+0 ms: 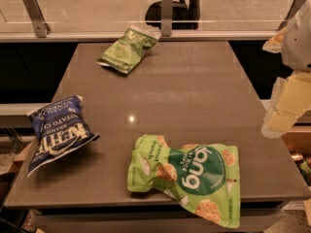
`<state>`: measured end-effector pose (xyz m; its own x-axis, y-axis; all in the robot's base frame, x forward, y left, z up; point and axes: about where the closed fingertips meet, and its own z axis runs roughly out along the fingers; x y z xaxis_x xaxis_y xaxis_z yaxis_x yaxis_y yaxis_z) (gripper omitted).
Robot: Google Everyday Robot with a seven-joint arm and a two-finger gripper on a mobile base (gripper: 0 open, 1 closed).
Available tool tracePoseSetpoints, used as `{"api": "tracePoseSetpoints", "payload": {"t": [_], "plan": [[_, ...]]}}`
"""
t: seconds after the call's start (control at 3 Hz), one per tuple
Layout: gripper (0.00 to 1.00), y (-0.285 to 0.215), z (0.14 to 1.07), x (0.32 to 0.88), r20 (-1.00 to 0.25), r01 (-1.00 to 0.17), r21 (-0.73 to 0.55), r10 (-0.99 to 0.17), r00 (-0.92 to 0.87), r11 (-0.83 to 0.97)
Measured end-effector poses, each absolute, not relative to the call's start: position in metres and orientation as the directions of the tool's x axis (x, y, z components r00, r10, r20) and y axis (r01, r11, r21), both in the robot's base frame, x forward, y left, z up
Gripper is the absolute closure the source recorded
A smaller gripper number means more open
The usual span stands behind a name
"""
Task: Move green rice chip bag near green jalapeno chip bag
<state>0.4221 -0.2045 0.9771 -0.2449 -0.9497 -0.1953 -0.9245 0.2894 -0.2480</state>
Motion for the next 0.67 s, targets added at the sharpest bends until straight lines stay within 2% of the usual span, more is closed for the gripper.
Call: {"api": "tracePoseSetpoints", "payload": {"t": [0.67], "plan": [[0.00,-0.165,0.957,0.388,-0.242,-0.911,-0.174,-0.913,-0.329,0.375]]}}
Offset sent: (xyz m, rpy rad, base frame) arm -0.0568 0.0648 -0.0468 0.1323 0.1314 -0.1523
